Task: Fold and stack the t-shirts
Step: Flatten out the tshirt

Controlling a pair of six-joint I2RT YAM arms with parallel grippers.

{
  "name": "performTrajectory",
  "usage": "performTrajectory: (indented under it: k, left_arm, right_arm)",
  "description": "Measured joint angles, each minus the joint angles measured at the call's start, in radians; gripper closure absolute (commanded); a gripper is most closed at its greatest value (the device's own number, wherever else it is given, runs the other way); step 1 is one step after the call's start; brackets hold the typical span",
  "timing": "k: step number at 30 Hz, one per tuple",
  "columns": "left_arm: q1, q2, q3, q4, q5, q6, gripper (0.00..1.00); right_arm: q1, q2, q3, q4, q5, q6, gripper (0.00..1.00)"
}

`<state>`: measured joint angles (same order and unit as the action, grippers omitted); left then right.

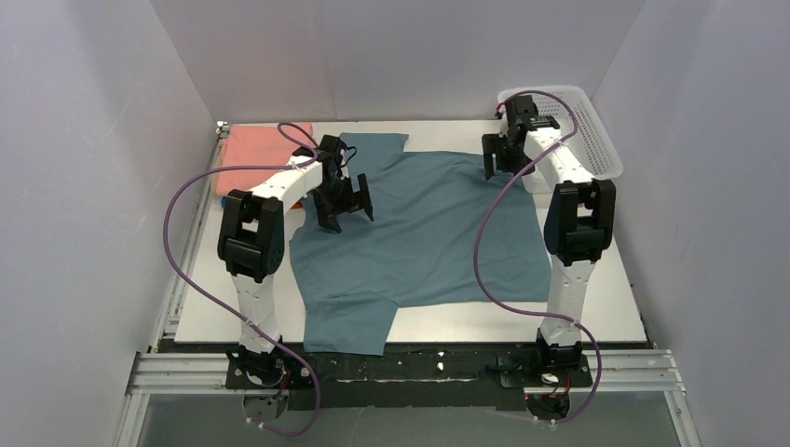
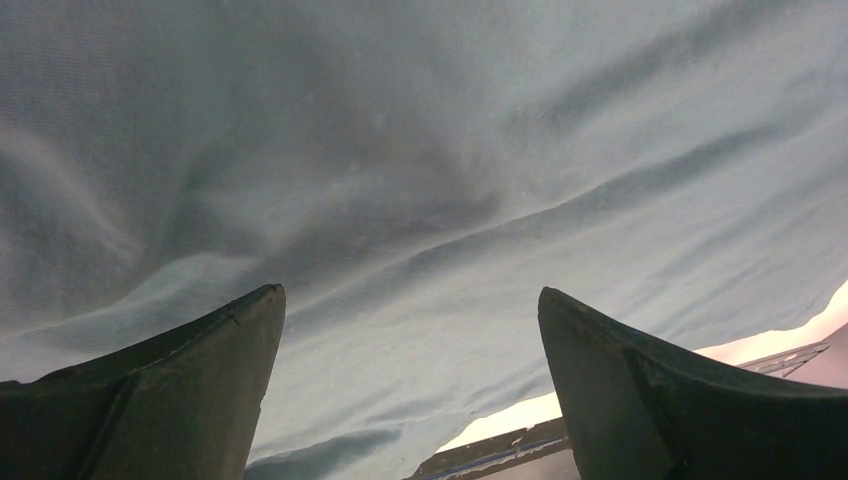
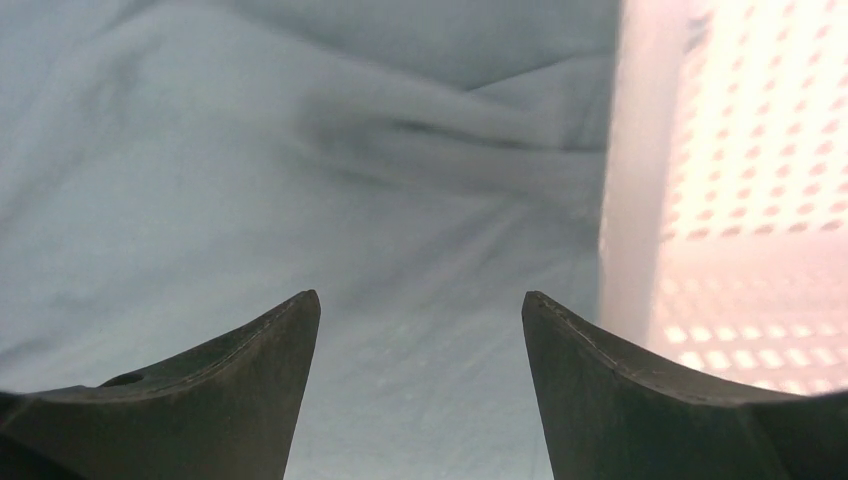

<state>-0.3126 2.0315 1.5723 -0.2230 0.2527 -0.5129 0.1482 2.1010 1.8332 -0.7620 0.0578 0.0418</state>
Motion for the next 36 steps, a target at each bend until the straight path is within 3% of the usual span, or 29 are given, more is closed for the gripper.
performTrajectory:
  k: [5, 9, 17, 25, 31, 36]
  left_arm:
    - [0.000, 0.000, 0.000, -0.001, -0.015, 0.005, 0.01]
    - [0.000, 0.000, 0.000, -0.001, -0.024, 0.008, 0.00]
    - [-0.007, -0.061, -0.096, 0.016, -0.024, -0.008, 0.00]
    - [-0.039, -0.085, -0.164, 0.034, -0.040, -0.034, 0.00]
    - [-0.039, 0.019, -0.074, -0.014, -0.061, -0.048, 0.00]
    - [-0.034, 0.143, 0.114, -0.122, -0.083, -0.051, 0.00]
  right_arm:
    - [-0.051, 0.080, 0.145, -0.024, 0.021, -0.006, 0.19]
    - [-0.051, 0.088, 0.142, -0.019, 0.006, -0.006, 0.19]
    - [0.020, -0.065, -0.145, 0.032, -0.005, 0.018, 0.20]
    - [0.185, -0.178, -0.328, 0.049, 0.036, 0.192, 0.20]
    - [0.165, -0.137, -0.390, 0.031, 0.033, 0.270, 0.20]
    - [0.093, 0.001, -0.233, -0.017, -0.016, 0.296, 0.22]
